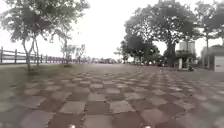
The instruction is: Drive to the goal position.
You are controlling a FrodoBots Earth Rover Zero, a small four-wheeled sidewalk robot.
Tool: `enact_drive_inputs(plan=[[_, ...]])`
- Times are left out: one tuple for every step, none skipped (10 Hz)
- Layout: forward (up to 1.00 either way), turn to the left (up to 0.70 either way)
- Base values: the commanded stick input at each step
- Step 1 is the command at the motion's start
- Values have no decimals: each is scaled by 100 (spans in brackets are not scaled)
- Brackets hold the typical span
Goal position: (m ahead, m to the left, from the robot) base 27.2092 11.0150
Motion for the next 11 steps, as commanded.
enact_drive_inputs(plan=[[85, 0], [85, 0], [85, 0], [85, 0], [85, 0], [85, 0], [85, 0], [85, 2], [85, 8], [85, 27], [85, 29]])
